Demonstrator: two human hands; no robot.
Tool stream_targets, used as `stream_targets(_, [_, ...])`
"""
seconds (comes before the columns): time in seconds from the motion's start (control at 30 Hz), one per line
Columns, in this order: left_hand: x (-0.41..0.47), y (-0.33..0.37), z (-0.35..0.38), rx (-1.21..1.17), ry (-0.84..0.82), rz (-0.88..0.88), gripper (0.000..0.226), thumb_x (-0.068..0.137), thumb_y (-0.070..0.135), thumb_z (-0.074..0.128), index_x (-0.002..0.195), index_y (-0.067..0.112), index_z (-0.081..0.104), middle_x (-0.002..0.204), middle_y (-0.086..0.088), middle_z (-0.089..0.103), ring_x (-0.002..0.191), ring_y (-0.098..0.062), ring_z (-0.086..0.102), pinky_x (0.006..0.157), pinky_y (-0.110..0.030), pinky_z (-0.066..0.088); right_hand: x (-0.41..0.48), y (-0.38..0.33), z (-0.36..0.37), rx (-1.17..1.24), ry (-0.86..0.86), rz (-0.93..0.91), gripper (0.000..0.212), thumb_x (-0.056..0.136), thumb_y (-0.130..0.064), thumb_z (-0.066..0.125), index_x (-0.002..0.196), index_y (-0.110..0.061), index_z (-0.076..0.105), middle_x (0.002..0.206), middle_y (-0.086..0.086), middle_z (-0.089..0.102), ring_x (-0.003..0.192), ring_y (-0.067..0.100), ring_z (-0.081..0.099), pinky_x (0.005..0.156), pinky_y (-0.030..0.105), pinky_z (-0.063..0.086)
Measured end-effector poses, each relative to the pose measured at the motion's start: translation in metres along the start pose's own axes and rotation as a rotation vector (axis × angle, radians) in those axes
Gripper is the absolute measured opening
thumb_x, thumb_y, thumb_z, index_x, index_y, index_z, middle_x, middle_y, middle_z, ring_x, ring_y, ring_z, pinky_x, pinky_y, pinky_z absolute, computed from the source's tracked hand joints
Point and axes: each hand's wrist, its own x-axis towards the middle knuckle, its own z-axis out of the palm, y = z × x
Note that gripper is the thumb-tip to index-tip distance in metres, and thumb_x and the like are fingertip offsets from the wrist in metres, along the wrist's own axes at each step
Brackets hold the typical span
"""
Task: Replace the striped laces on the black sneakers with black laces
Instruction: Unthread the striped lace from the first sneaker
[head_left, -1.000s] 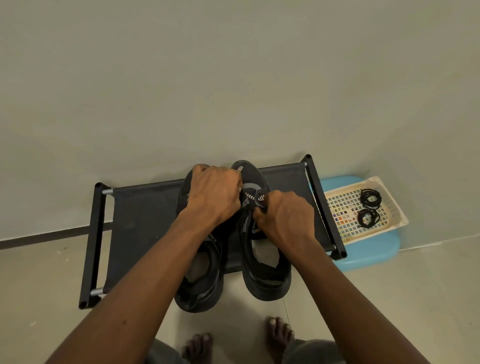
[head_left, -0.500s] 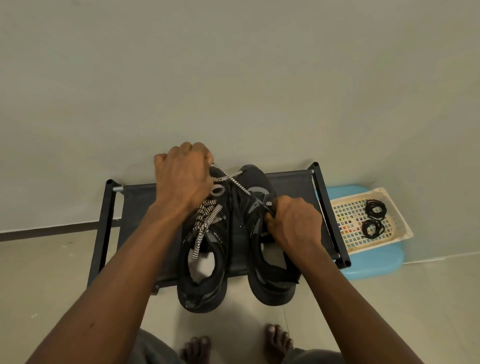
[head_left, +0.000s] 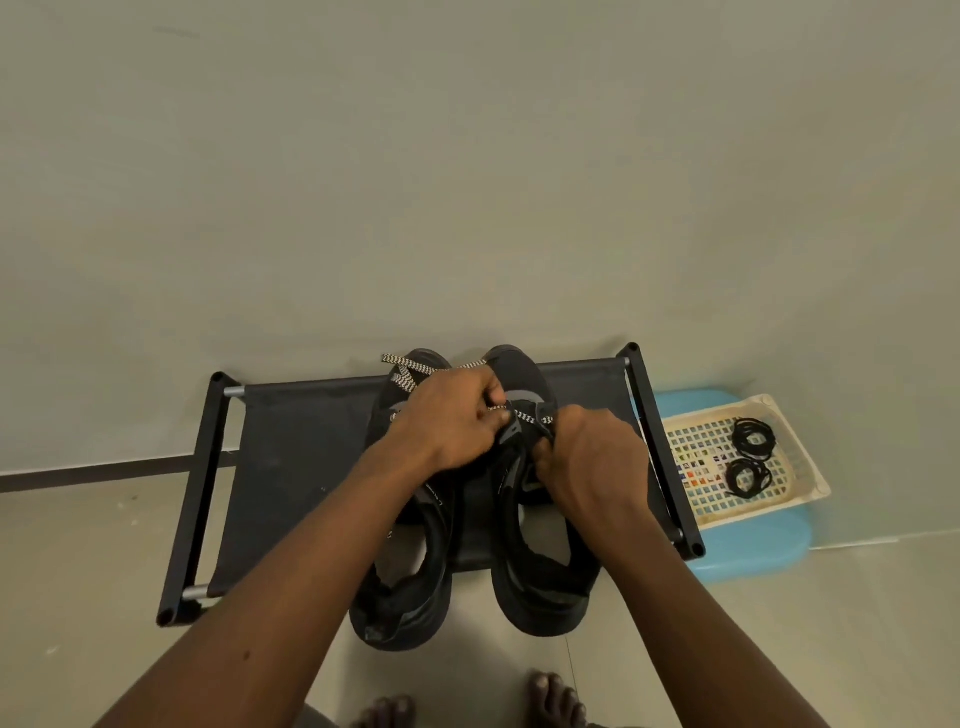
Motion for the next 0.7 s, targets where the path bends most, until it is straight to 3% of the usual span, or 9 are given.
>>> stream_targets(0.13, [0.001, 0.001, 0.005, 0.143, 0.086, 0.064, 0.009, 0.095, 0.017, 0.068, 0.102, 0.022, 0.065, 0.100, 0.002, 0.069, 0.098, -0.022, 0.064, 0.090, -0.039, 0.052, 0.000, -0.001, -0.001, -0.007, -0.017, -0.011, 0.016, 0.101, -0.030, 0.056, 0.093, -0.017, 0.062, 0.076, 0.000, 0.056, 0.076, 0.024, 0.064, 0.060, 0.030, 0.045])
stream_targets(0.23, [0.001, 0.003, 0.007, 0.216, 0.126, 0.068, 0.004, 0.097, 0.018, 0.065, 0.100, 0.021, 0.066, 0.099, -0.001, 0.071, 0.097, -0.026, 0.066, 0.084, -0.038, 0.051, 0.000, -0.002, 0.000, -0.029, -0.028, -0.016, 0.015, 0.101, -0.029, 0.055, 0.094, -0.018, 0.062, 0.071, -0.003, 0.047, 0.069, 0.022, 0.055, 0.060, 0.030, 0.043])
stream_targets(0.33, [0.001, 0.004, 0.003, 0.231, 0.168, 0.070, 0.003, 0.097, 0.019, 0.062, 0.097, 0.021, 0.064, 0.100, -0.003, 0.069, 0.094, -0.027, 0.065, 0.081, -0.039, 0.050, -0.001, 0.000, -0.002, -0.054, -0.026, -0.010, 0.014, 0.102, -0.028, 0.054, 0.095, -0.018, 0.062, 0.072, -0.002, 0.049, 0.072, 0.023, 0.060, 0.061, 0.030, 0.044])
stream_targets(0.5, [-0.002, -0.009, -0.026, 0.034, 0.301, -0.040, 0.013, 0.095, 0.009, 0.060, 0.095, 0.019, 0.068, 0.092, 0.002, 0.071, 0.088, -0.022, 0.065, 0.082, -0.034, 0.051, -0.003, 0.002, -0.006, -0.046, -0.001, -0.001, 0.017, 0.102, -0.028, 0.054, 0.098, -0.016, 0.064, 0.089, 0.004, 0.069, 0.083, 0.027, 0.069, 0.062, 0.031, 0.046])
stream_targets(0.63, [-0.007, -0.024, -0.049, -0.185, 0.473, -0.178, 0.013, 0.098, 0.012, 0.061, 0.093, 0.021, 0.069, 0.084, 0.015, 0.066, 0.077, -0.002, 0.060, 0.076, -0.024, 0.042, -0.003, 0.000, -0.006, -0.023, -0.004, 0.013, 0.018, 0.101, -0.029, 0.054, 0.097, -0.015, 0.065, 0.087, 0.005, 0.068, 0.085, 0.028, 0.069, 0.063, 0.031, 0.046])
stream_targets(0.7, [-0.006, -0.028, -0.047, -0.360, 0.498, -0.244, 0.012, 0.098, 0.014, 0.064, 0.091, 0.020, 0.071, 0.085, 0.013, 0.069, 0.082, -0.002, 0.063, 0.078, -0.026, 0.047, -0.003, -0.001, -0.004, -0.009, -0.006, 0.010, 0.018, 0.101, -0.030, 0.054, 0.092, -0.016, 0.063, 0.078, 0.003, 0.060, 0.082, 0.028, 0.069, 0.063, 0.031, 0.048])
